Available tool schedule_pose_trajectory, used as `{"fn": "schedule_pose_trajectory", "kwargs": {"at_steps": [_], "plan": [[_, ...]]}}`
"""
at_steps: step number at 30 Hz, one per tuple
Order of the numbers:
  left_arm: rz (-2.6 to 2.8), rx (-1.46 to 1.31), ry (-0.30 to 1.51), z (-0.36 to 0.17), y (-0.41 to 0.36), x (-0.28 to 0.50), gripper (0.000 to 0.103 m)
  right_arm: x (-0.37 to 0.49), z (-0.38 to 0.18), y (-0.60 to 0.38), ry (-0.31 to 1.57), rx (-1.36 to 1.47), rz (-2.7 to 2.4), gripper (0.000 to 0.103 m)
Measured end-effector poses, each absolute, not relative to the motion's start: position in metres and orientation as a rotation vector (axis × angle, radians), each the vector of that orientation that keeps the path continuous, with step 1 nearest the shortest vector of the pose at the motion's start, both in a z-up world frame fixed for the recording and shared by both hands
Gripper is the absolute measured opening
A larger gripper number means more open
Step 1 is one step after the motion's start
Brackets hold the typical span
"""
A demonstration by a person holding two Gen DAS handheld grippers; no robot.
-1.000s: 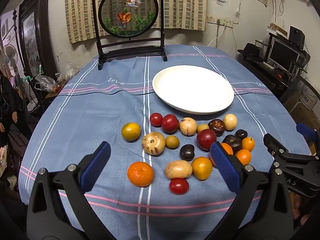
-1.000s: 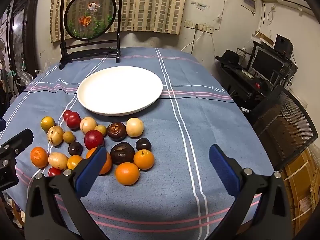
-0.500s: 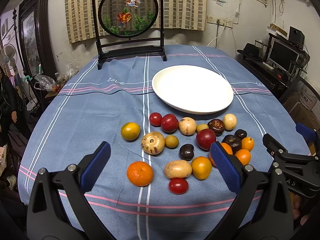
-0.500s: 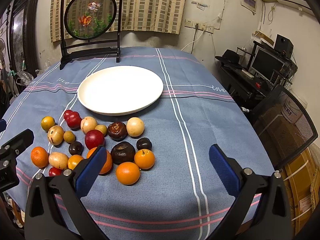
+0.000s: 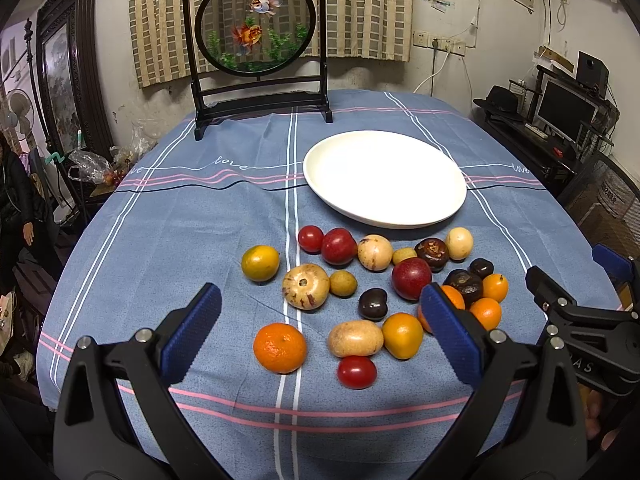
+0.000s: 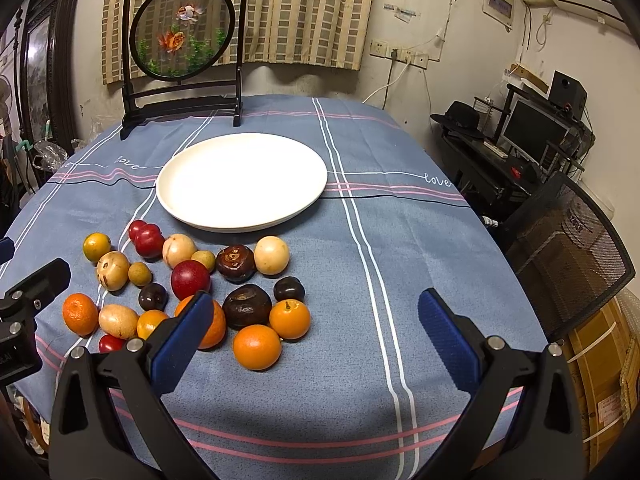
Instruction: Organize fruits
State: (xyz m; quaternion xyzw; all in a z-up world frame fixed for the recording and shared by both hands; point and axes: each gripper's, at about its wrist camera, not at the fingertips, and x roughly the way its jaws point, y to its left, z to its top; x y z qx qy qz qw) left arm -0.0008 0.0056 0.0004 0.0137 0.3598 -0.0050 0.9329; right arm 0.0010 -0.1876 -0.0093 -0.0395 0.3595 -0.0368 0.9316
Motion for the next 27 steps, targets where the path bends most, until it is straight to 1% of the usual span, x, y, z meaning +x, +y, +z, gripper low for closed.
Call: {"fn": "schedule_pose_trajectory", "kwargs": {"at_steps": [27], "plan": [[-0.011,0.029,0.737,-0.0019,0.0037,-0.0016,0.101,0.0005,-0.0084,-0.1843,0.735,-0.087,-0.074,0.102]]}}
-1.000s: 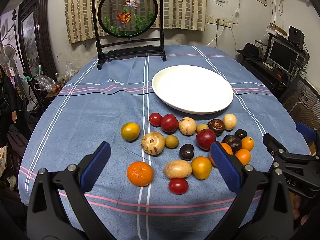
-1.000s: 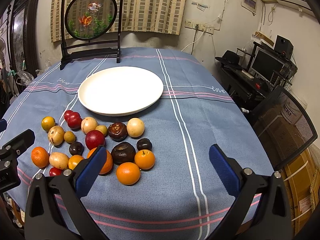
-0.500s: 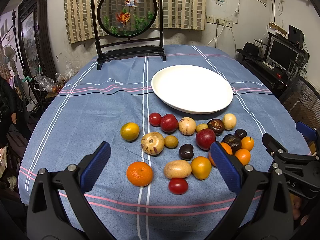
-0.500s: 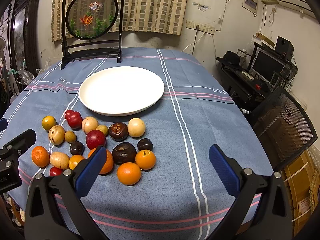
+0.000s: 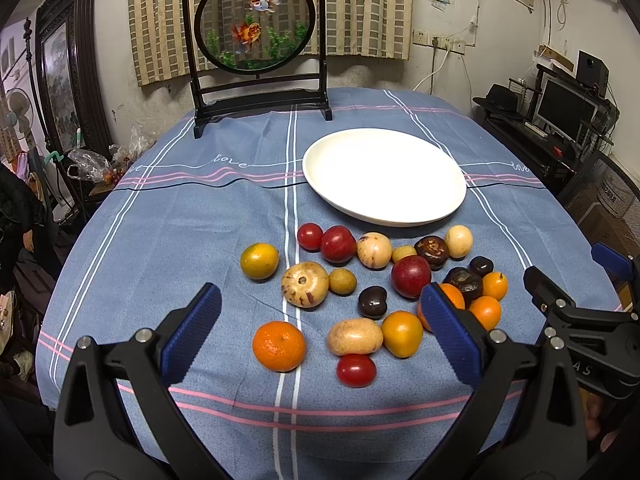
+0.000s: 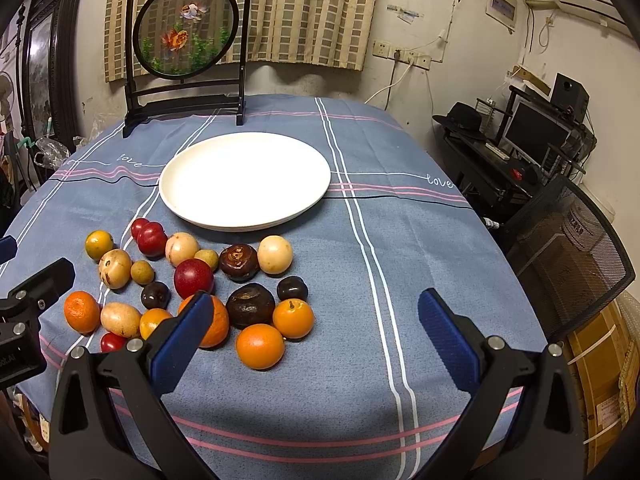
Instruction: Organize fruits
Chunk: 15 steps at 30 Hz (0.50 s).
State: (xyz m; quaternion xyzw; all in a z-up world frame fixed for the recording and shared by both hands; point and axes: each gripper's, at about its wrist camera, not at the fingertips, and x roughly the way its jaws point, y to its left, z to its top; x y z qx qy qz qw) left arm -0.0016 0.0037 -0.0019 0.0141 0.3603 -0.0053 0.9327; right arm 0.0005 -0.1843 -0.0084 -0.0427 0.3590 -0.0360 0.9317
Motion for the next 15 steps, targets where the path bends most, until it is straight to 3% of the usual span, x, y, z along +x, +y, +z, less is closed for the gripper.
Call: {"fn": "schedule_pose_trajectory", "kwargs": {"at_steps": [15], "plan": [[-0.013,0.027,0.744,-0.0056,0.0018,-0.0038,0.101,-0.0001,-0.0104,-0.1797,0.738,-0.094,-0.069,0.102]]}}
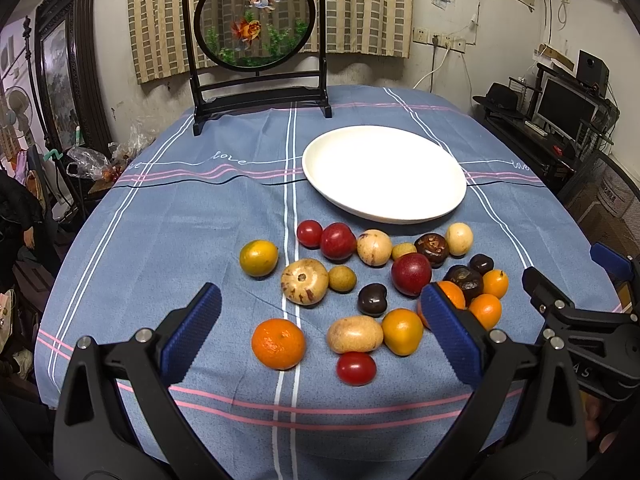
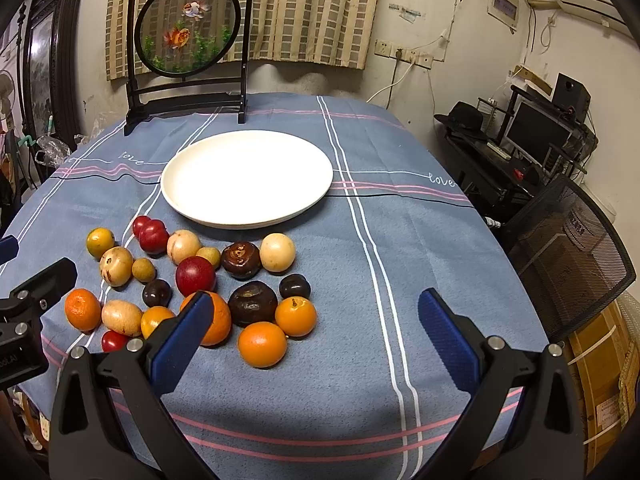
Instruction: Organize fruits
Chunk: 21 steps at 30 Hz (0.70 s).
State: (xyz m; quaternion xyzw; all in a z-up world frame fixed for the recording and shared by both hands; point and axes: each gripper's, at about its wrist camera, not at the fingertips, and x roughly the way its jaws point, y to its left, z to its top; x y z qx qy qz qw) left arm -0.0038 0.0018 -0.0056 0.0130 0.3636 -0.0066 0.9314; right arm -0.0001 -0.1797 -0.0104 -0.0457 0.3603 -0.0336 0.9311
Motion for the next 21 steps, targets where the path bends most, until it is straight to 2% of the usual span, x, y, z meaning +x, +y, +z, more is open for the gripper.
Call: {"fn": "schedule_pose_trajectory", "kwargs": {"at_steps": [10,18,20,21], "plan": [[0.020,-0.001,0.750,-0.010,0.021,-0.003,0.101,0.002,-0.014,-0.191,0.742,-0.084,-0.054,0.102],[0.084,-0.013,0.804,-0.043,0.066,-0.027,0.101,-0.006,-0.044,-0.209,0.793,-0.056,0.115,0.102],[0.078,-0.017,0.823,-0.051,0.069,-0.027,0.101,-0.005,-0.054,-0.207,0.822,-0.055,0.139,0.093],[0.074,-0.019,0.837,-0.054,0.072,-0.024,0.101,-0.003,-0.059,-0.205,0.839,-0.048,0.157,0.080]]}}
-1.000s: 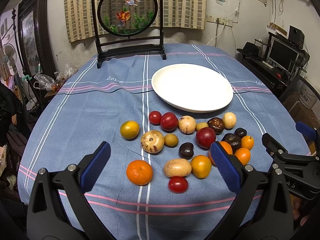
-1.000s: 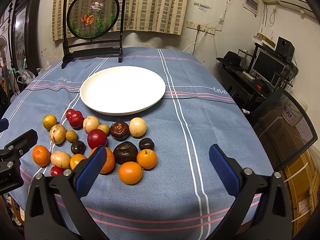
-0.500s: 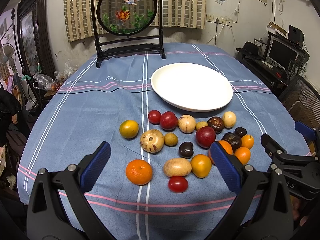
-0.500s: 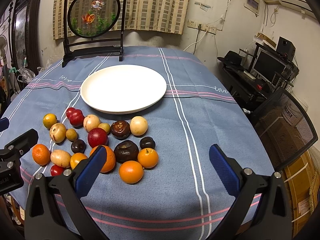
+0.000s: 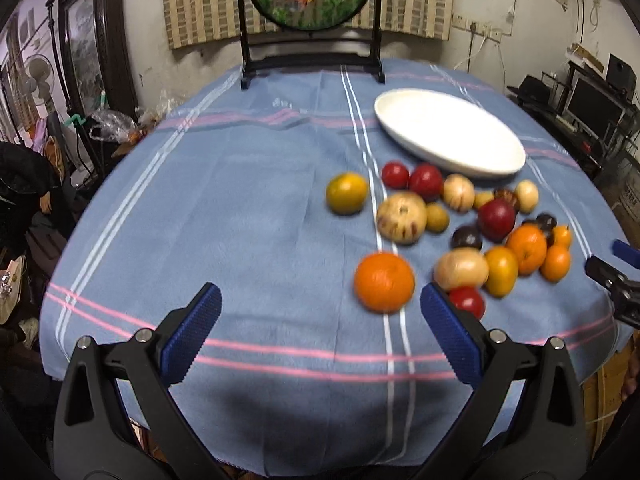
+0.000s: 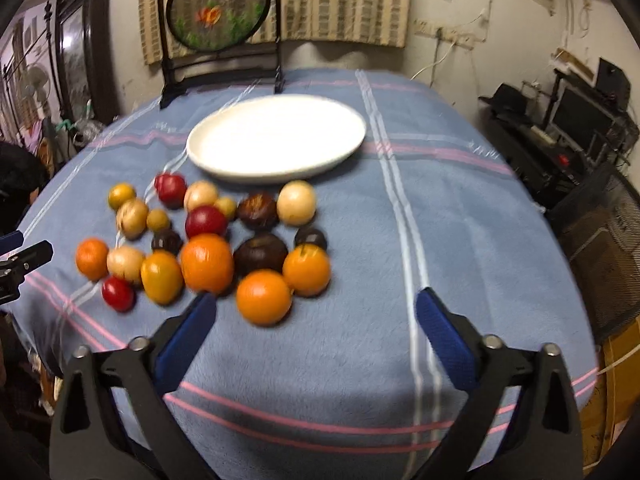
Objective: Organize fruits
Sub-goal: 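Grasp an orange with the right tool while the left tool grasps another orange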
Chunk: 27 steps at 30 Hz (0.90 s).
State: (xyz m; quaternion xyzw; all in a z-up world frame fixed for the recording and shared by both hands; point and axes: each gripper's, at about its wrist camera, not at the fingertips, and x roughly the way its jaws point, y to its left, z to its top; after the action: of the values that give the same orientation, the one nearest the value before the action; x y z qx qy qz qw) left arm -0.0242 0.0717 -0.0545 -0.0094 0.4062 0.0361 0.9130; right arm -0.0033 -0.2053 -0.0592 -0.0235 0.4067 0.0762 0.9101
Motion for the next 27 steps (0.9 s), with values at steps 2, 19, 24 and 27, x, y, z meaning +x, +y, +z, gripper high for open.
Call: {"fn": "schedule_pose_trajectory", "kwargs": {"at_steps": [2,19,24,27], "plan": [[0.068,-0.014,0.862,-0.063,0.069,-0.022,0.101,0.002,-0.070,-0.200,0.872,-0.038,0.187,0.073],[-0.001,-0.055,0.894,-0.078,0.064,-0.004,0.100,0.007,-0.067,-0.202,0.863,0.041,0.246,0.040],[-0.012,-0.066,0.921,-0.087,0.057,0.011,0.088,0.005,-0.067,-0.206,0.875,0.067,0.266,0.040],[-0.067,-0.093,0.970,-0.100,0.053,0.024,0.059,0.004,-0.069,-0.207,0.888,0.075,0.282,0.040]]}}
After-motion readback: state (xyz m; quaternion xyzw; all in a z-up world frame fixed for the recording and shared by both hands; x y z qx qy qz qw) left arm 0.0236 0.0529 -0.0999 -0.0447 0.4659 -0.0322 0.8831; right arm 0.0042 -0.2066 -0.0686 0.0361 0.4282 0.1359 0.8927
